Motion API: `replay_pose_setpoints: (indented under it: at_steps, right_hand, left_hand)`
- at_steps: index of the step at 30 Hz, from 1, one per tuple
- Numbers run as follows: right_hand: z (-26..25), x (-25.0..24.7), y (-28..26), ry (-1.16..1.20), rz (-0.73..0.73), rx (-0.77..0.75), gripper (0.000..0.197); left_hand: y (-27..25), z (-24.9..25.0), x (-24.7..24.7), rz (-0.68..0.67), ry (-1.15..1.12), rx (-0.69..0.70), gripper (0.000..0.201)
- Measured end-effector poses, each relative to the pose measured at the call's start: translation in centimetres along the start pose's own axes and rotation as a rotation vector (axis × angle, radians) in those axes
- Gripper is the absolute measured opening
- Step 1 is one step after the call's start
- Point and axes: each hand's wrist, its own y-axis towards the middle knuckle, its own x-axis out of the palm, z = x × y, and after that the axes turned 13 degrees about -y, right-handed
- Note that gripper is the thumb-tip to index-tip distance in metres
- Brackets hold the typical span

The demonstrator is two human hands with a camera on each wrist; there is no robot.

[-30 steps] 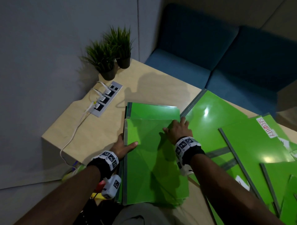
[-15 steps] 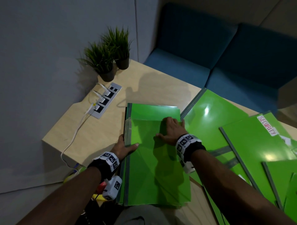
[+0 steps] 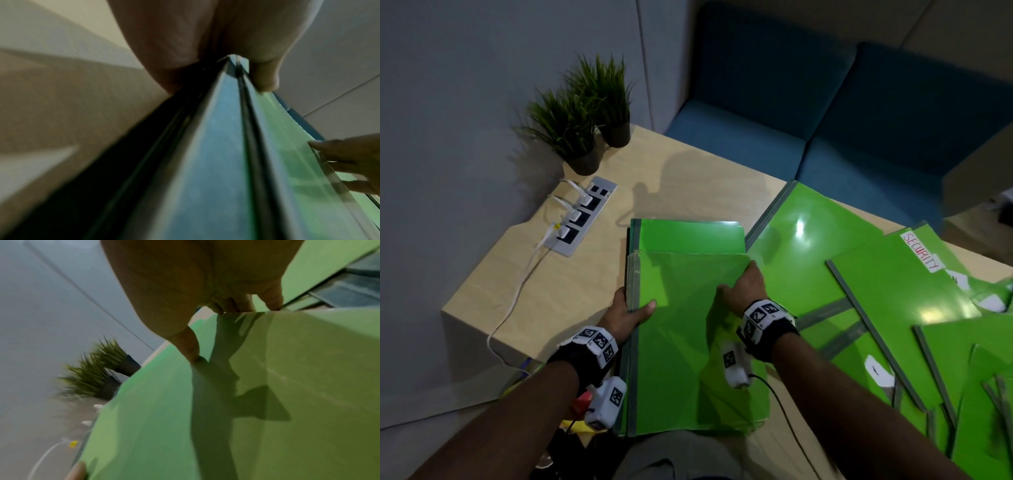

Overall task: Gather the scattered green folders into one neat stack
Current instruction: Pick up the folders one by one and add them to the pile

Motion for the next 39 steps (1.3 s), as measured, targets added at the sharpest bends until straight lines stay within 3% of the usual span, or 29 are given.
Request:
replay_pose_setpoints:
  at_steps: [3,5,6,8,11,14,16,18,23,25,27,29,31,34,36,39]
  right_hand:
    - [-0.2,0.3,-0.8,-0.031,-0.097,-0.034,0.093]
    - [-0.4,0.3,-1.4,-0.067,-0.131,-0.033,0.091]
    - [-0.4,0.0,-1.4,-0.066,-0.133,-0.04,0.086]
    - [0.6,-1.2,-0.8,-0.026,-0.104,-0.077,0.067]
    - [4.7,-4.4,0.6,0.072,0.105,-0.034,0.05]
    - [12.0,-6.9,0.8,-0.132,0.349,0.161,0.052]
    - [16.5,-7.3,0.1,-0.233,0.32,0.309,0.051]
    - [18.7,-6.8,-0.8,-0.251,0.233,0.334,0.054]
    - [16.0,-4.6,-3.8,-0.447,0.127,0.068,0.055]
    - [14.8,-4.3,-4.4,-0.372,0.062,-0.056,0.056]
    - [15.1,-5.5,-4.5,-0.142,0.072,-0.095,0.054]
    - [17.9,-7.9,-4.1,0.015,0.213,0.008,0.051]
    - [22.8,-10.2,-4.1,-0.053,0.322,0.201,0.052]
    - [29.9,-10.9,-5.0,-0.204,0.206,0.417,0.064]
    - [31.3,-10.0,-5.4,-0.243,0.134,0.389,0.071]
    - [29.3,-9.1,-5.8,-0.356,0.086,0.318,0.072]
  left_hand:
    - [0.0,0.2,0.1,0.021,0.003,0.011,0.085]
    - [0.2,0.0,0.1,0.034,0.014,0.011,0.103]
    - [0.2,0.0,0.1,0.031,0.013,0.0,0.11]
    - [0.3,-0.1,0.2,0.041,0.012,0.012,0.102]
    - [0.6,-0.3,0.3,0.048,0.068,0.003,0.088]
    - [0.8,-0.4,0.1,0.044,0.114,0.01,0.095]
    - [1.0,-0.5,-0.1,0.051,0.103,-0.009,0.101]
    - [1.1,-0.6,-0.1,0.052,0.105,-0.015,0.105]
    - [1.6,-1.0,0.0,0.062,0.083,-0.003,0.087]
    - [1.8,-1.1,0.0,0.078,0.072,0.002,0.08]
    - [1.9,-1.0,0.1,0.084,0.069,-0.008,0.078]
    - [1.8,-0.9,0.2,0.093,0.079,-0.006,0.074]
    - [1.8,-0.8,0.3,0.105,0.09,0.0,0.069]
    - [1.7,-0.7,0.6,0.126,0.101,0.001,0.065]
    - [1.7,-0.6,0.6,0.14,0.114,-0.012,0.065]
    - [1.5,-0.2,0.6,0.134,0.121,-0.015,0.074]
